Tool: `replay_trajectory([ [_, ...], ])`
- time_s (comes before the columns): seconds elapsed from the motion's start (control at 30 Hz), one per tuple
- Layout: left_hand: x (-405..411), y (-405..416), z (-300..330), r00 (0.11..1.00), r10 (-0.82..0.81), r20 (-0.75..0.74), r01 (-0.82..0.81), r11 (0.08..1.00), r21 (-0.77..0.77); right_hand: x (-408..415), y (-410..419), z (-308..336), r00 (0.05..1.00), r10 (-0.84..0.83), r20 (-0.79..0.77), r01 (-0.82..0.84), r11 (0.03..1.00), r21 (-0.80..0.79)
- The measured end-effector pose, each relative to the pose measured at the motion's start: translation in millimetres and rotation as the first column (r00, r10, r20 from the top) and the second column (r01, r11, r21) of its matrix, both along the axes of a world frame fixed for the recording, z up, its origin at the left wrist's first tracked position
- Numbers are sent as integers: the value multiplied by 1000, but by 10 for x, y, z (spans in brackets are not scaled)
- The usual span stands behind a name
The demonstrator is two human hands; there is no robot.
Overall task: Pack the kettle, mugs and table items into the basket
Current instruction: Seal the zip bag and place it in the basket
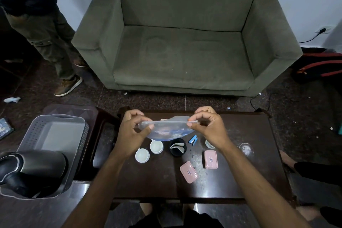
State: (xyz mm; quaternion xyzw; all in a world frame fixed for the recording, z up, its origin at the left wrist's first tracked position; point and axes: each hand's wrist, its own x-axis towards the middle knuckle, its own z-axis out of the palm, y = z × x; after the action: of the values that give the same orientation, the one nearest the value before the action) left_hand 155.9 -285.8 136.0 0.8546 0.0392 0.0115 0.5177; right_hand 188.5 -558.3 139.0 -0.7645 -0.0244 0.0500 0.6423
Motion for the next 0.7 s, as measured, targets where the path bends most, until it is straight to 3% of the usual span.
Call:
replay_trajectory([
  [0.13,-70,-19,-5,999,37,-35,-43,987,-158,-38,29,-27,971,117,-206,-74,976,205],
  [0.2,-97,-30,-2,994,62,-92,-80,976,-201,-53,102,-64,963,111,-246,-55,973,225],
  [0.4,-160,54,-82,961,256,-106,-263,964,-50,-76,377,-157,985,19,-170,1,993,115],
  [0.53,-243,299,-140,910,398,-113,-403,915,-20,-84,527,-172,955,143,-260,-111,985,131],
  [0.7,-442,712,-124,875,455,-168,-467,884,-37,-128,860,-231,902,308,-303,-276,950,142],
])
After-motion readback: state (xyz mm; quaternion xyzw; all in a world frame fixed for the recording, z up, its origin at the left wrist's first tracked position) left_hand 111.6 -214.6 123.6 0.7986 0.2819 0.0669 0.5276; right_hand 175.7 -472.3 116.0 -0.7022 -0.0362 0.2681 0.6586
